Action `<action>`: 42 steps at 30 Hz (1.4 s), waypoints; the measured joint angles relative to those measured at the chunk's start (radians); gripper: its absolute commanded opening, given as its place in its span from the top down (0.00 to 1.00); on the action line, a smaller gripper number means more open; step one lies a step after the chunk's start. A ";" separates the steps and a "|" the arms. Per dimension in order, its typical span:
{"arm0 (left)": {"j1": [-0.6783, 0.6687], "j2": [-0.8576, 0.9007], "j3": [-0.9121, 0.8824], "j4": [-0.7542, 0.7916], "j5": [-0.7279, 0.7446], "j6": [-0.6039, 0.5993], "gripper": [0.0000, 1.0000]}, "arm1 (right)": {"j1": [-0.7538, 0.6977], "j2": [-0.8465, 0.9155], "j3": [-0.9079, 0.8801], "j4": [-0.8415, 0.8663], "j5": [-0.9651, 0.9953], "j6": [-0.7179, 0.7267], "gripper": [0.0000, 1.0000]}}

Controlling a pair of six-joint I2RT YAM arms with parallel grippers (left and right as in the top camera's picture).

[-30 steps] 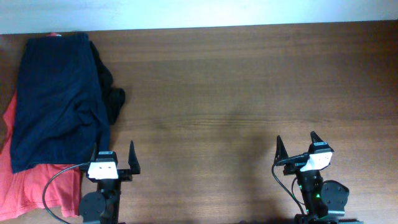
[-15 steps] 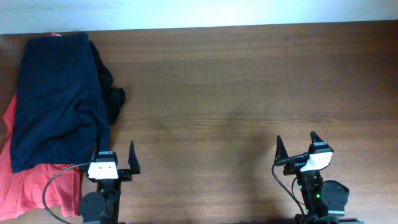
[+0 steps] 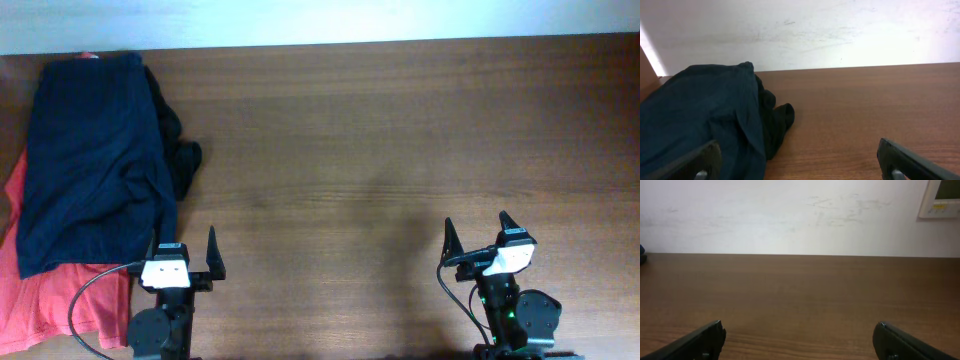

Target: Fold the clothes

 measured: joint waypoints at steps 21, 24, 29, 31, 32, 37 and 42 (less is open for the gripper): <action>0.000 0.000 -0.001 0.114 0.021 0.000 0.01 | 0.000 0.000 0.000 0.051 -0.002 0.000 0.01; 0.000 0.000 -0.001 0.145 0.062 -0.010 0.01 | 0.000 0.000 0.000 0.091 -0.055 0.001 0.01; 0.000 0.016 0.027 0.084 0.088 -0.051 0.01 | 0.000 0.003 0.012 0.096 -0.124 0.010 0.01; 0.000 0.066 0.084 0.039 0.092 -0.058 0.01 | 0.000 0.026 0.060 0.082 -0.154 0.025 0.01; 0.000 0.092 0.114 0.026 0.093 -0.062 0.01 | 0.000 0.047 0.094 0.080 -0.165 0.030 0.01; 0.000 0.289 0.316 -0.032 0.100 -0.068 0.01 | 0.000 0.222 0.317 0.018 -0.229 0.037 0.01; 0.000 0.584 0.617 -0.161 0.103 -0.070 0.01 | 0.000 0.546 0.629 -0.151 -0.320 0.039 0.02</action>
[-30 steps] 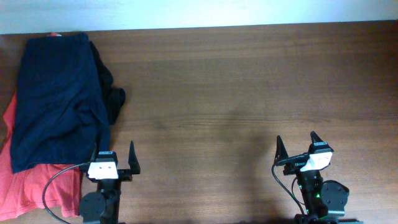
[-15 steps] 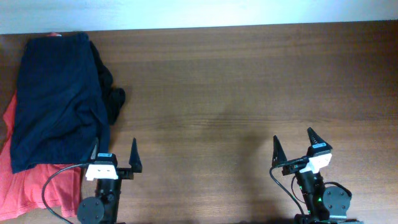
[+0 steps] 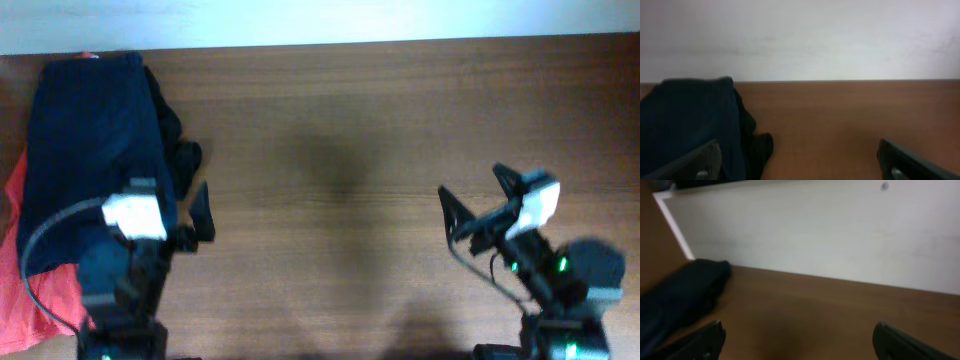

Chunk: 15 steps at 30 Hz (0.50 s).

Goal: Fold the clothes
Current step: 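Reach the left gripper to the navy shorts on the clothes pile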

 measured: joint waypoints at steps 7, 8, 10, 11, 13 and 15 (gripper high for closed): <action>-0.002 0.619 0.766 -0.636 0.004 0.034 0.01 | 0.000 0.703 0.739 -0.618 -0.109 -0.013 0.02; -0.002 0.728 0.904 -0.730 0.004 0.049 0.01 | 0.001 0.807 0.860 -0.714 -0.122 -0.022 0.02; -0.002 0.924 1.103 -0.821 0.011 0.070 0.01 | 0.001 0.960 1.002 -0.811 -0.133 -0.034 0.02; -0.002 0.974 1.138 -0.819 0.017 0.074 0.01 | 0.001 0.992 1.013 -0.816 -0.136 -0.035 0.02; -0.002 1.027 1.140 -0.797 0.021 0.089 0.01 | 0.001 1.014 1.015 -0.822 -0.143 -0.039 0.02; -0.002 1.066 1.143 -0.769 0.002 0.103 0.01 | 0.001 1.036 1.017 -0.822 -0.143 -0.054 0.02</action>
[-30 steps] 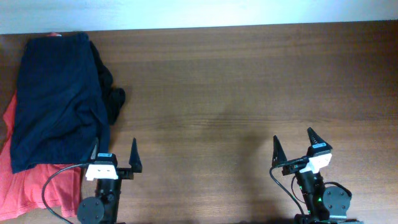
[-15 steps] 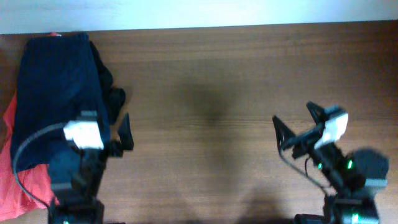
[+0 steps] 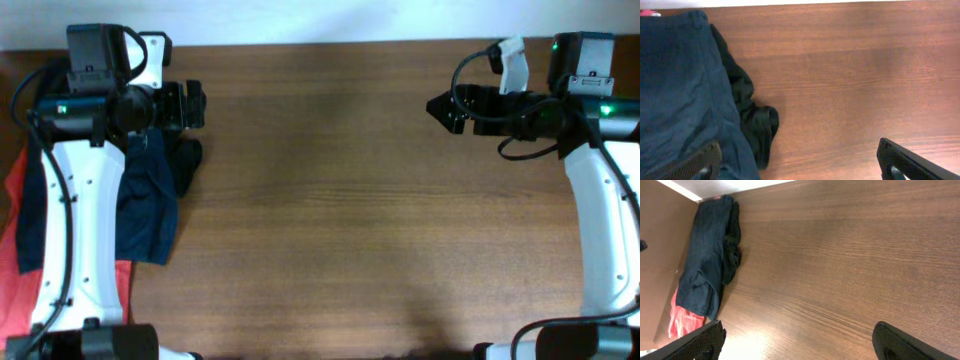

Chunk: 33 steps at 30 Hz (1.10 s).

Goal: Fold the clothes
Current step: 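Reach the left gripper to the navy shorts on the clothes pile, then grasp the navy shorts with the left gripper and drag them to table center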

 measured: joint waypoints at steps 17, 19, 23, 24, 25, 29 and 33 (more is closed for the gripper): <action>0.089 0.351 0.009 -0.109 -0.294 -0.162 0.07 | 0.146 0.208 0.005 -0.029 0.231 -0.029 0.00; 0.121 0.361 0.009 -0.104 -0.356 -0.176 0.11 | 0.163 0.224 0.005 -0.029 0.231 -0.030 0.00; 0.122 0.493 0.014 -0.143 -0.371 -0.184 0.53 | 0.173 0.232 0.005 -0.026 0.231 -0.030 0.00; 0.122 0.528 0.014 -0.143 -0.371 -0.190 0.74 | 0.173 0.233 0.005 -0.026 0.231 -0.029 0.00; 0.122 0.560 0.013 -0.143 -0.372 -0.192 0.90 | 0.173 0.233 0.005 -0.020 0.231 -0.029 0.00; 0.122 0.572 0.069 -0.205 -0.370 -0.195 0.99 | 0.173 0.233 0.005 -0.011 0.231 -0.030 0.00; 0.124 0.580 0.472 -0.454 -0.320 -0.195 0.99 | 0.173 0.235 0.008 -0.003 0.231 -0.029 0.02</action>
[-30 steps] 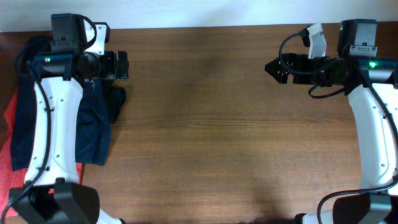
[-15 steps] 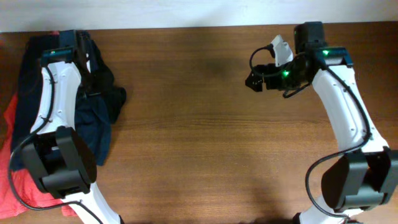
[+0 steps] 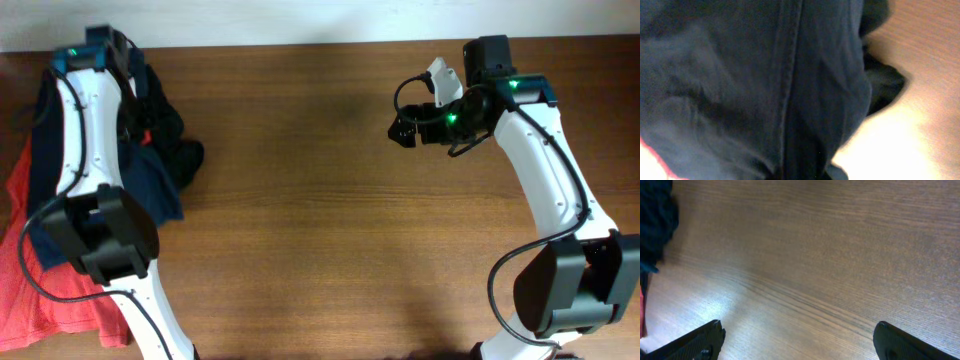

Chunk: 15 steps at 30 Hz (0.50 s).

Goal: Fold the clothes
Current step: 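Grasp the navy shorts with the left gripper and drag them to table center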

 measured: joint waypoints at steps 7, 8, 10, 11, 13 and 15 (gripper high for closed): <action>-0.269 -0.006 0.745 -0.187 0.205 0.008 0.99 | -0.119 0.010 0.390 -0.312 -0.001 0.000 0.02; -0.312 -0.006 0.761 -0.144 0.230 0.008 0.99 | -0.165 0.022 0.470 -0.406 -0.004 0.003 0.02; -0.506 -0.004 0.779 -0.059 0.282 0.009 0.99 | -0.282 0.008 0.560 -0.461 0.000 0.004 0.02; -0.604 -0.004 0.779 -0.026 0.306 0.012 0.99 | -0.311 0.005 0.563 -0.480 0.000 0.004 0.02; -0.669 -0.004 0.779 -0.033 0.317 0.013 0.99 | -0.319 0.006 0.563 -0.483 0.000 0.004 0.02; -0.726 0.020 0.780 -0.099 0.321 0.016 0.99 | -0.319 0.006 0.563 -0.484 0.000 0.004 0.02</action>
